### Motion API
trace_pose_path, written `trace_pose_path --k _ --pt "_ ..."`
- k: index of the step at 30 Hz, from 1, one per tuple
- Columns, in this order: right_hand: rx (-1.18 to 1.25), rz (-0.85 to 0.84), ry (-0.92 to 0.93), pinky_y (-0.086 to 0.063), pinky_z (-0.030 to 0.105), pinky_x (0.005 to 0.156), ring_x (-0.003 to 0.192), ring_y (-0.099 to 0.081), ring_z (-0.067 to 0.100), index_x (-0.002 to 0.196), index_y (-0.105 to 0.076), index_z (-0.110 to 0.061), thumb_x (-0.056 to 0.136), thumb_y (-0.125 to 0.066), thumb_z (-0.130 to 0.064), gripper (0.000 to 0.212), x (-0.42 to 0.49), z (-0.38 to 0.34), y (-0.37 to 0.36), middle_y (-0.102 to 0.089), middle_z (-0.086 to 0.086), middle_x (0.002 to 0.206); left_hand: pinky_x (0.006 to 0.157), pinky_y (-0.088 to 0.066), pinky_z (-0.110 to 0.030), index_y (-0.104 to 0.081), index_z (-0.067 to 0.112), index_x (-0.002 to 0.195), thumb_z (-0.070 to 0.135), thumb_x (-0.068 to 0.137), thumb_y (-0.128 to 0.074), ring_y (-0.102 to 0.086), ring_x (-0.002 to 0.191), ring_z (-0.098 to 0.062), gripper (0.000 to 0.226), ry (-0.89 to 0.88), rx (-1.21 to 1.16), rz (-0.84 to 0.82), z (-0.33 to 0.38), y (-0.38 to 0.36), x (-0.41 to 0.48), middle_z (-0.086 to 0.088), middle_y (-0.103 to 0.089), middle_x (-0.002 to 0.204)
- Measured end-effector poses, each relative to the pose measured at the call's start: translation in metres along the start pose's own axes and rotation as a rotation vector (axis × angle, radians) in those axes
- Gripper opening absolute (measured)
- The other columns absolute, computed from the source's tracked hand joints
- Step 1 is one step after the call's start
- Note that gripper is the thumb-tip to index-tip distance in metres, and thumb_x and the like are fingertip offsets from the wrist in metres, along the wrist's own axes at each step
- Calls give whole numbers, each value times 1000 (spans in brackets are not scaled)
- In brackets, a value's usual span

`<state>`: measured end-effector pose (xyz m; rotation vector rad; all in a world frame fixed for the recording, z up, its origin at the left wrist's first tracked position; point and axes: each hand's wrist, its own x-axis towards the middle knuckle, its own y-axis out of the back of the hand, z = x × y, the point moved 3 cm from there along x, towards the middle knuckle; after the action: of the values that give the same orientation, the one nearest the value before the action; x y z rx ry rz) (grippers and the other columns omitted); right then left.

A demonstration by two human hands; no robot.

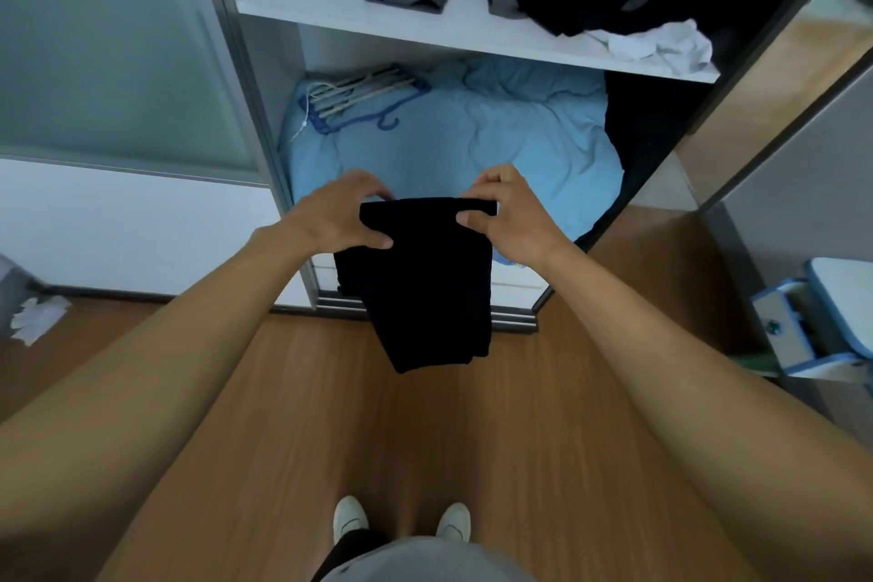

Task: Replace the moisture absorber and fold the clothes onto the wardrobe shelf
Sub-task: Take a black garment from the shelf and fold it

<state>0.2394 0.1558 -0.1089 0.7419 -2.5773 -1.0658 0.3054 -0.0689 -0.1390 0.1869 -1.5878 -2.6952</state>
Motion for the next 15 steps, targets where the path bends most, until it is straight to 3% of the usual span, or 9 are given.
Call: trace_pose_path --k 2,4,7,10,13,15 --pt "75 14 41 -30 0 93 112 -50 7 108 -72 -6 90 -70 -13 19 -2 -4 2 -52 0 121 93 -48 -45 -67 22 103 37 88 -72 -59 108 -30 22 -6 100 -24 12 3 1 -2 -59 102" --pt "328 104 22 -39 6 89 99 -58 0 106 -71 -12 89 -72 -12 17 -6 -1 11 -65 1 115 84 -52 -43 -72 18 98 32 91 -70 -63 92 -31 16 -18 26 46 21 11 3 -1 -59 85" --pt "636 116 -40 -47 11 83 85 -61 -8 120 -62 -23 85 -78 -14 40 -16 21 21 -67 -22 93 70 -48 -31 -74 17 90 25 90 -71 -60 72 -19 9 -57 -101 109 42 29 5 6 -59 68" --pt "518 -55 -110 -50 14 88 101 -67 -3 113 -65 -31 78 -84 -20 42 -24 30 -3 -72 -19 102 61 -44 -22 -72 21 83 20 89 -72 -57 63 -10 6 -93 -214 159 60 50 4 8 -61 66" --pt "533 89 -127 -53 13 81 99 -69 2 97 -66 -37 84 -79 -22 23 -25 31 -24 -72 -15 99 61 -44 -19 -73 19 85 18 87 -74 -58 66 -9 3 -125 -254 218 69 64 4 3 -65 72" --pt "657 136 -205 -55 22 89 101 -71 12 103 -70 -26 89 -73 -23 15 -22 31 -27 -75 2 106 71 -45 -26 -73 13 90 20 86 -75 -60 76 -11 8 -136 -245 308 69 70 5 1 -67 83"
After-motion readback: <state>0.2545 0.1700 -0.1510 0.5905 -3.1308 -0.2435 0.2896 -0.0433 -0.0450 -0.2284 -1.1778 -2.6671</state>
